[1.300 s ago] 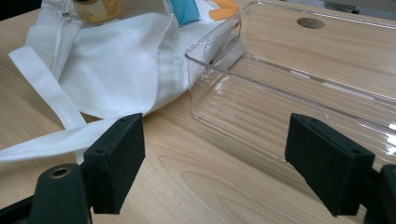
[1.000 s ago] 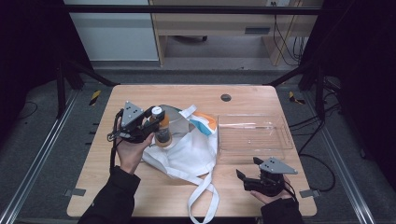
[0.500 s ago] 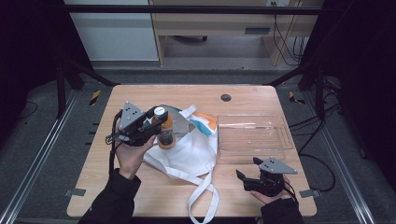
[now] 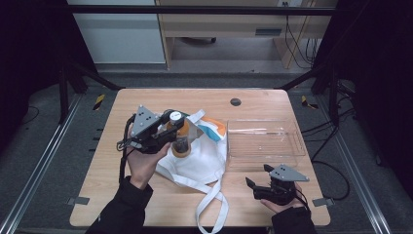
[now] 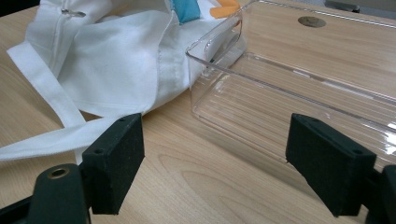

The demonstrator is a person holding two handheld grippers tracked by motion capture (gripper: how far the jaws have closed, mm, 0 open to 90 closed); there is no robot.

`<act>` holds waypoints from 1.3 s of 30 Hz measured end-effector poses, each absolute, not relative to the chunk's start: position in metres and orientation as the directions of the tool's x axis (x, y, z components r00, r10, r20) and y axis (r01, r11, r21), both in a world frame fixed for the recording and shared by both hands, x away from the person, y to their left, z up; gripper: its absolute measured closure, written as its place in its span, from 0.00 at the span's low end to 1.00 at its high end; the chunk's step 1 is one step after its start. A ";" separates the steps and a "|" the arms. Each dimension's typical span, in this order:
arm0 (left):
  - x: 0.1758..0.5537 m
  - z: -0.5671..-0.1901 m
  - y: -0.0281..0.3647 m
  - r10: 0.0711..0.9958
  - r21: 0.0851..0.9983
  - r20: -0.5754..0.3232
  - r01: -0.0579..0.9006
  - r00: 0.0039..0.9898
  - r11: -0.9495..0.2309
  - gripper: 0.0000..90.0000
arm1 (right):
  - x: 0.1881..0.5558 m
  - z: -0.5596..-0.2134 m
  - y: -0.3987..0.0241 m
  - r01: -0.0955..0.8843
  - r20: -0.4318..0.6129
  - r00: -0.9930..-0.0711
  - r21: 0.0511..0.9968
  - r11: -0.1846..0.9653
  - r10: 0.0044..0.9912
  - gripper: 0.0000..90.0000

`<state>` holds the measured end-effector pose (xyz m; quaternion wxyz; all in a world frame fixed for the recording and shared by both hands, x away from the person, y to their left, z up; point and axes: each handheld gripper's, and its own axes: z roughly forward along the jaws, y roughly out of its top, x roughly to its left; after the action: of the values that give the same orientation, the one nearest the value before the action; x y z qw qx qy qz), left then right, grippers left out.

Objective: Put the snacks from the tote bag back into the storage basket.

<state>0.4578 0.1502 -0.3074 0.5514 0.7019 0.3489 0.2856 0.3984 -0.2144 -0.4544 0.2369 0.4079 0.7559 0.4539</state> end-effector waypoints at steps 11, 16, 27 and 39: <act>0.464 -0.304 0.132 0.792 0.973 0.011 0.177 0.610 -0.150 0.65 | 0.399 -0.455 -0.215 0.403 0.016 -0.553 0.880 0.250 0.833 0.21; 0.466 -0.302 0.121 0.783 0.973 0.009 0.175 0.622 -0.150 0.65 | 0.399 -0.455 -0.215 0.404 0.019 -0.553 0.880 0.248 0.833 0.21; 0.469 -0.296 0.104 0.773 0.974 0.011 0.169 0.634 -0.152 0.65 | 0.399 -0.455 -0.215 0.403 0.020 -0.556 0.881 0.249 0.831 0.21; 0.471 -0.293 0.087 0.761 0.975 0.006 0.164 0.648 -0.147 0.65 | 0.398 -0.455 -0.215 0.405 0.021 -0.553 0.881 0.246 0.833 0.20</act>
<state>0.4715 0.0868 -0.2926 0.5659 0.7099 0.3256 0.2640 0.3978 -0.2149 -0.4548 0.2347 0.4107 0.7536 0.4564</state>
